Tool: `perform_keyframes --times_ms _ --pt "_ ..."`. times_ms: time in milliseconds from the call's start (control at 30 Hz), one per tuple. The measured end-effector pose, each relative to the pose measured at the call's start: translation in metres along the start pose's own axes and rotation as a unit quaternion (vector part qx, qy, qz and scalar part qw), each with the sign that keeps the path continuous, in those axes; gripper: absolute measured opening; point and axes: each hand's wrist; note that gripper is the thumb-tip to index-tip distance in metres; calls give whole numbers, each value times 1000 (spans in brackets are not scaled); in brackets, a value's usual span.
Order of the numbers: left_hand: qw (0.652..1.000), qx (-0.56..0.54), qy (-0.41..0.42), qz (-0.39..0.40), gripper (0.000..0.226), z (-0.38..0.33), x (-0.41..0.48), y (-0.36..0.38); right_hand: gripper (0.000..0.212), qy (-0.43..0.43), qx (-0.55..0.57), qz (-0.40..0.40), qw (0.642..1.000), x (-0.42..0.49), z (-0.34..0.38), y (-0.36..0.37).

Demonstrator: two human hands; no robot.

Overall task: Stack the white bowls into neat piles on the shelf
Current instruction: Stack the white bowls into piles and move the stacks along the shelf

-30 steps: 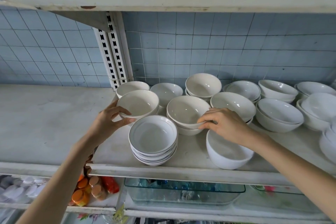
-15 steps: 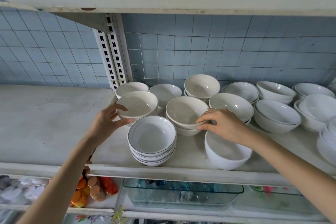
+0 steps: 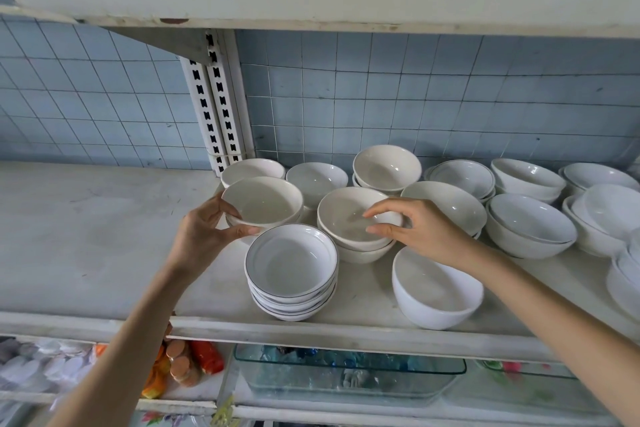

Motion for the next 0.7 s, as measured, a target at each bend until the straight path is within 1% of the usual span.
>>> perform_keyframes --times_ms 167,267,367,467,533,633,667,700 --pt "999 -47 -4 -23 31 -16 -3 7 16 15 2 10 1000 0 5 0" --pt "995 -91 15 -32 29 -34 -4 10 26 18 4 12 1000 3 10 1" --pt "992 -114 41 -11 29 -55 -5 13 51 20 37 1 999 7 13 3" --pt "991 -117 53 36 40 -71 -8 21 71 16 95 -17 995 13 17 6" --pt "990 -120 52 53 46 -79 -10 30 88 15 147 -29 989 16 21 7" --pt "987 -126 63 83 43 -85 -14 47 114 11 200 -32 979 20 25 6" --pt "986 -129 62 91 43 -87 -15 53 120 10 212 -31 977 20 26 5" --pt "985 -132 59 96 42 -87 -16 57 122 9 223 -31 974 20 26 5"
Point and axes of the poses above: each hand's wrist, its own x-axis towards the middle knuckle, its own y-axis out of the palm, z = x × y, and after that the axes turned 12 degrees about -y, right-handed
